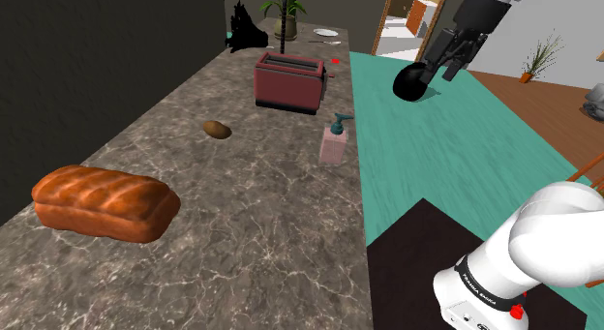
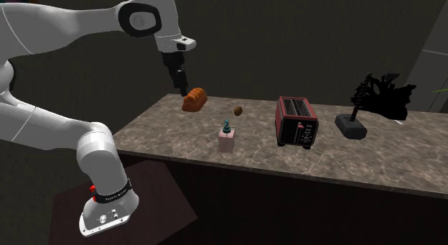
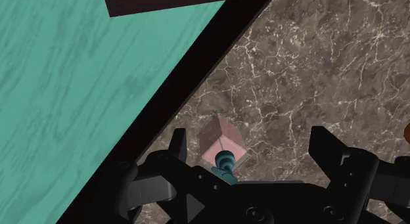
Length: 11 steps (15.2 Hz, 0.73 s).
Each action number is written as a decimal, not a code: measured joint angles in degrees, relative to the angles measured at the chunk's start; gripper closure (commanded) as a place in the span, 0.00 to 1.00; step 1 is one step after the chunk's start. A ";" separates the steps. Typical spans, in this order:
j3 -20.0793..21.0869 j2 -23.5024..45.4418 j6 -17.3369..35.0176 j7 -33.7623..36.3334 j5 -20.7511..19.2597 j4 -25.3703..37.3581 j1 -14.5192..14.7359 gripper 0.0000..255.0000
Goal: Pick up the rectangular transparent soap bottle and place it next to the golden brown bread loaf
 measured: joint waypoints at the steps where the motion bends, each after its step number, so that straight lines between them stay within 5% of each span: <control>1: 0.00 0.00 0.00 0.00 0.00 0.00 0.00 0.00; 11: -2.97 16.31 12.39 -7.71 -0.07 1.39 2.45 0.00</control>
